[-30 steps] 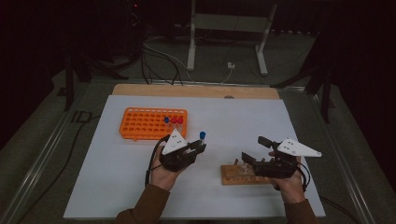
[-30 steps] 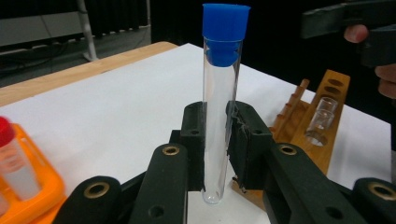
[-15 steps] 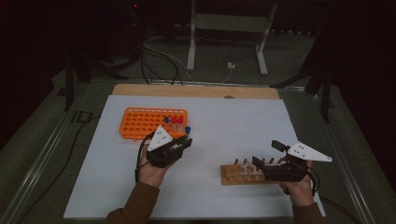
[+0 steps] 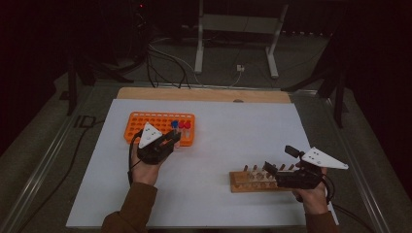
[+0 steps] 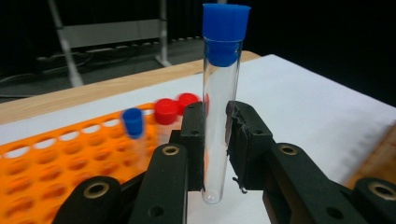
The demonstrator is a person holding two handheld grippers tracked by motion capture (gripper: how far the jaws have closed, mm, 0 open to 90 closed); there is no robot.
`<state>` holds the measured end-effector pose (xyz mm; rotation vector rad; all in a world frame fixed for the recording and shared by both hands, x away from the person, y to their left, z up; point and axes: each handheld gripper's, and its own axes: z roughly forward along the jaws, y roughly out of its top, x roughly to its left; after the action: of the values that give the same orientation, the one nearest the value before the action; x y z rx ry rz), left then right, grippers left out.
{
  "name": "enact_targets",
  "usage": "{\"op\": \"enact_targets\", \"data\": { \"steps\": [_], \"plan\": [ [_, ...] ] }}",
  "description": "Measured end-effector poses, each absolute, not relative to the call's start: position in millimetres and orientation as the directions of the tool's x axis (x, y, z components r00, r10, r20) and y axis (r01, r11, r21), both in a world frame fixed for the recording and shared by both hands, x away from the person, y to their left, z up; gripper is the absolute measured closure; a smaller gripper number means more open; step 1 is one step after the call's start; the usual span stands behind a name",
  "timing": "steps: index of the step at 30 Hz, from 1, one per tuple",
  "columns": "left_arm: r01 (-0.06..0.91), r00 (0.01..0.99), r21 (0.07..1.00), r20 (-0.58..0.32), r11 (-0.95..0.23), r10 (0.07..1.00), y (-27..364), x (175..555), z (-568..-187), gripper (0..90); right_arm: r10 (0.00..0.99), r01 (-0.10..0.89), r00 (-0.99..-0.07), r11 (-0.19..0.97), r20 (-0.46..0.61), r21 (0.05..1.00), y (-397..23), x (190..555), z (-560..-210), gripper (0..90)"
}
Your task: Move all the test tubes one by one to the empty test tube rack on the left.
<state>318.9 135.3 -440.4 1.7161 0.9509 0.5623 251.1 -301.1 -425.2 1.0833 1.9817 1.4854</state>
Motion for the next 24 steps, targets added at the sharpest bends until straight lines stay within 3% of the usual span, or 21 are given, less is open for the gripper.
{"op": "enact_targets", "data": {
  "steps": [24],
  "plan": [
    [0.389, 0.380, 0.915, -0.056, -0.105, 0.923, 147, 369, -473, 77.1, 0.787, 0.321, -0.607, 0.117, 0.110, 0.940, -300, 252, -426, 0.0]
  ]
}}
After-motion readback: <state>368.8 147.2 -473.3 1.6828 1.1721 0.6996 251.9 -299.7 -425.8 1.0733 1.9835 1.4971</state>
